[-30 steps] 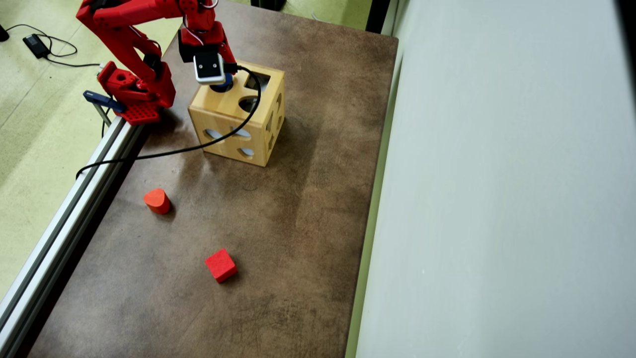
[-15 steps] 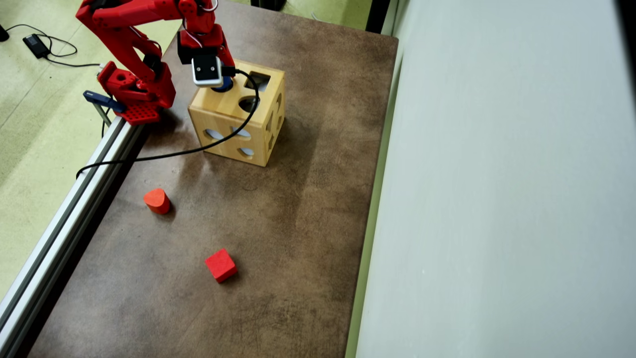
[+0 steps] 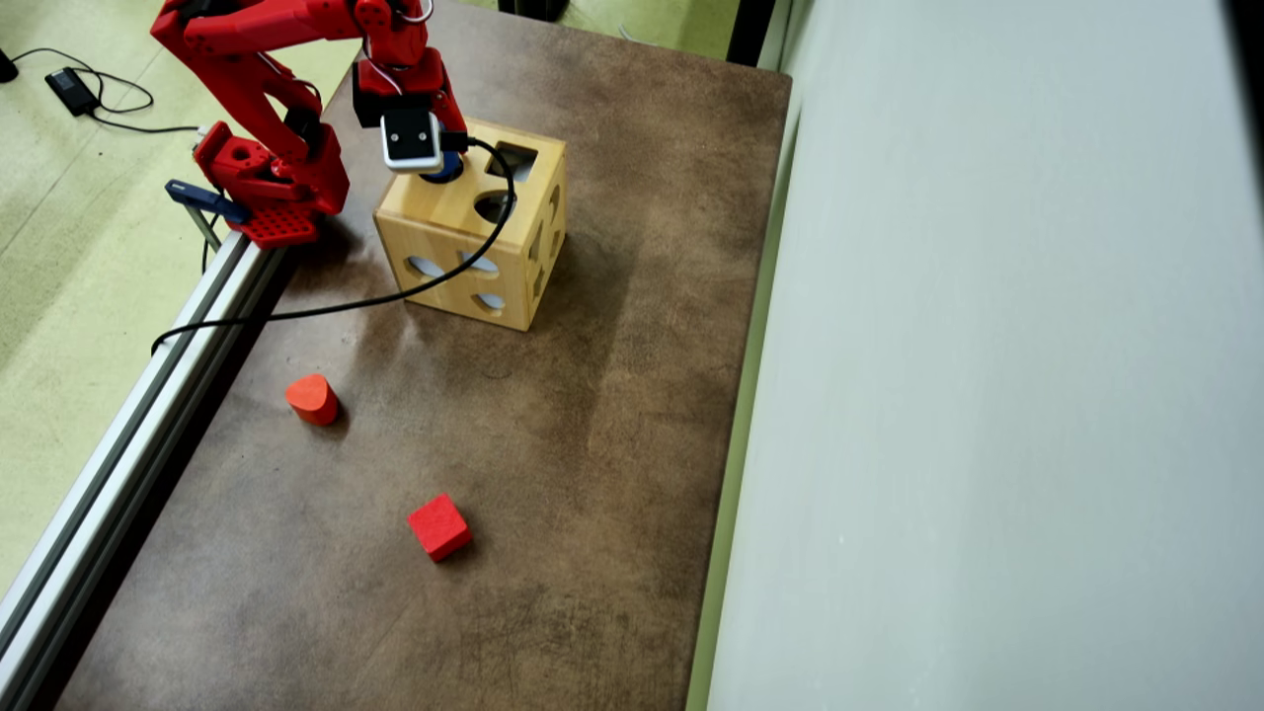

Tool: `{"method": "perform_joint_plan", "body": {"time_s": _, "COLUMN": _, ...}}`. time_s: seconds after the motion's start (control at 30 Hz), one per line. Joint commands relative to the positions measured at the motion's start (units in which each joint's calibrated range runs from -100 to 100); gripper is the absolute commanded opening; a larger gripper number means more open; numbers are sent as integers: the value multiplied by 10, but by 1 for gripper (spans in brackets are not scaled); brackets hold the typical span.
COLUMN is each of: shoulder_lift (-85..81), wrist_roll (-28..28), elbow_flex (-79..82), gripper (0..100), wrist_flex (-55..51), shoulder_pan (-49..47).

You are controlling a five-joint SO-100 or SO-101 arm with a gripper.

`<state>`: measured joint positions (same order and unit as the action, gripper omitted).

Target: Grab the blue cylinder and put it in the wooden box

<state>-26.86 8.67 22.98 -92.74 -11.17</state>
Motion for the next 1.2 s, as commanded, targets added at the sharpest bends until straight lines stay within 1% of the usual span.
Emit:
{"method": "perform_joint_plan", "body": {"time_s": 0.0, "shoulder_lift": -19, "wrist_roll": -2, "elbow_flex": -3, "gripper": 38, "wrist_flex": -1, "shoulder_pan": 4}}
{"method": "perform_joint_plan", "body": {"time_s": 0.17, "shoulder_lift": -24, "wrist_roll": -2, "elbow_flex": -3, "gripper": 38, "wrist_flex": -2, "shoulder_pan": 4}}
{"method": "perform_joint_plan", "body": {"time_s": 0.23, "shoulder_lift": -60, "wrist_roll": -2, "elbow_flex": -3, "gripper": 38, "wrist_flex": -2, "shoulder_pan": 4}}
{"method": "perform_joint_plan", "body": {"time_s": 0.43, "shoulder_lift": -289, "wrist_roll": -2, "elbow_flex": -3, "gripper": 38, "wrist_flex": -2, "shoulder_pan": 11}}
{"method": "perform_joint_plan", "body": {"time_s": 0.63, "shoulder_lift": -535, "wrist_roll": -2, "elbow_flex": -1, "gripper": 38, "wrist_flex": -2, "shoulder_pan": 60}}
{"method": "perform_joint_plan", "body": {"time_s": 0.77, "shoulder_lift": -674, "wrist_roll": -2, "elbow_flex": 21, "gripper": 38, "wrist_flex": 7, "shoulder_pan": 77}}
{"method": "perform_joint_plan", "body": {"time_s": 0.83, "shoulder_lift": -694, "wrist_roll": -1, "elbow_flex": 21, "gripper": 38, "wrist_flex": -2, "shoulder_pan": 78}}
{"method": "perform_joint_plan", "body": {"time_s": 1.17, "shoulder_lift": -685, "wrist_roll": -2, "elbow_flex": 23, "gripper": 38, "wrist_flex": -2, "shoulder_pan": 79}}
